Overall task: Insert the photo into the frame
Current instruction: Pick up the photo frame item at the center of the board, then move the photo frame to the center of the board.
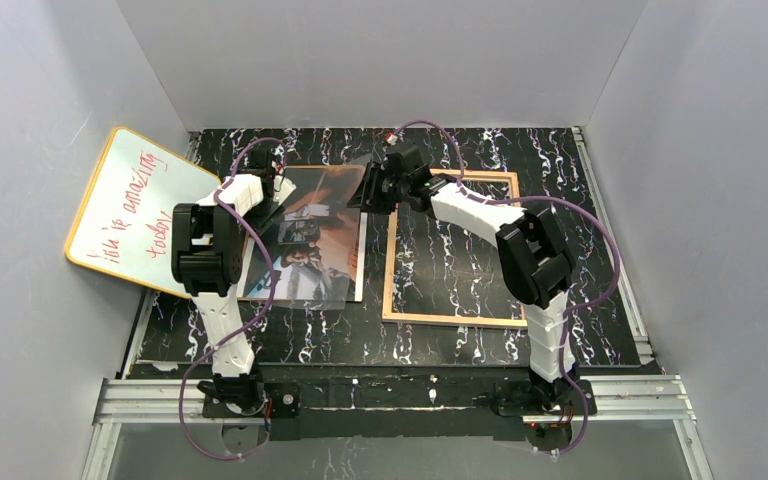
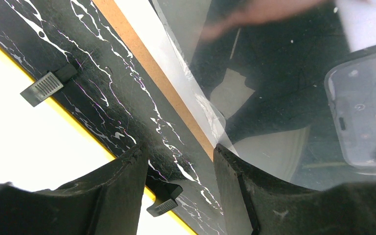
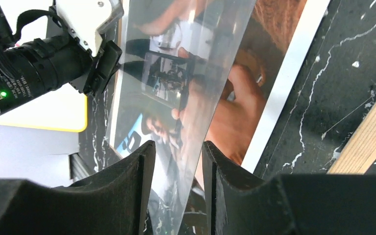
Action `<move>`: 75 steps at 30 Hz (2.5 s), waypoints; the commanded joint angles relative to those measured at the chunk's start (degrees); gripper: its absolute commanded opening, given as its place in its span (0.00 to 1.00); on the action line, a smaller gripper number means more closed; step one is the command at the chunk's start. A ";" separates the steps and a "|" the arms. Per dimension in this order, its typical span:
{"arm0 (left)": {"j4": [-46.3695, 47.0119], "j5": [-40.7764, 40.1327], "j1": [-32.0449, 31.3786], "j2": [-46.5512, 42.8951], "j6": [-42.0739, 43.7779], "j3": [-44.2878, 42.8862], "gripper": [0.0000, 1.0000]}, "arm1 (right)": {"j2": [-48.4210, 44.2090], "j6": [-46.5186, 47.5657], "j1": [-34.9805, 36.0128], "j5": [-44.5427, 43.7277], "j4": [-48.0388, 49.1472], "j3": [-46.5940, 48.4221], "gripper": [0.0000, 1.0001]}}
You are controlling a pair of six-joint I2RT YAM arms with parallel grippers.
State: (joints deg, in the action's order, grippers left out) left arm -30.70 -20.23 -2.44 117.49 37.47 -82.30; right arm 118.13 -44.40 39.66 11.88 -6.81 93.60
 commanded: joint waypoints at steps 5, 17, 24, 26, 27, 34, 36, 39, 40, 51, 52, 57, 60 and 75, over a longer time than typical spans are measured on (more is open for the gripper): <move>-4.49 13.81 -0.56 7.31 -3.05 4.42 0.52 | 2.58 -8.37 -0.46 10.04 11.84 -2.94 0.45; -4.73 14.10 -0.55 7.14 -2.93 4.26 0.52 | 5.78 -13.24 -0.21 13.57 18.72 -2.98 0.31; -8.46 15.48 -0.40 4.82 -3.37 0.35 0.55 | 5.97 -10.72 -0.63 14.35 18.03 -2.83 0.05; -9.80 15.59 -0.33 3.24 -3.30 -1.03 0.58 | 5.49 -9.41 -1.45 16.00 16.52 -1.59 0.03; -10.61 15.66 -0.29 2.51 -3.29 -2.00 0.61 | 5.38 -8.46 -2.08 17.56 15.83 -0.72 0.01; -18.54 18.47 -1.24 -1.55 -5.60 -13.84 0.89 | -0.06 -3.82 -10.96 31.65 8.29 0.53 0.01; -20.85 18.92 -3.57 -2.17 -6.56 -16.59 0.91 | -3.56 1.58 -14.39 31.25 -1.22 0.32 0.01; -20.97 18.63 -8.96 -4.03 -8.37 -16.36 0.93 | -10.45 7.01 -21.19 29.07 -11.93 -3.09 0.01; -20.76 18.64 -10.72 -4.36 -9.17 -16.15 0.94 | -13.23 8.07 -23.61 28.17 -14.06 -5.07 0.01; -19.03 26.81 -23.12 1.27 -18.74 -20.63 0.95 | -37.90 12.13 -46.27 20.72 -26.09 -10.50 0.01; -18.80 27.42 -24.06 1.79 -19.63 -21.27 0.94 | -38.49 12.54 -46.68 19.55 -26.97 -9.40 0.01; -16.89 31.25 -27.07 5.28 -24.95 -24.37 0.89 | -39.29 14.10 -46.87 16.45 -29.45 -5.31 0.01; -16.85 33.85 -28.02 8.12 -27.98 -27.33 0.84 | -39.60 14.43 -46.95 16.51 -29.80 -5.71 0.01; -14.78 28.76 -32.71 15.33 -35.09 -30.41 0.57 | -42.26 14.17 -46.89 16.59 -28.03 -9.43 0.01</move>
State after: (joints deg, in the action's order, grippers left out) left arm -45.23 10.41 -34.61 132.25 5.23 -111.28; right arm 78.56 -30.02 -7.33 27.38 -37.17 84.90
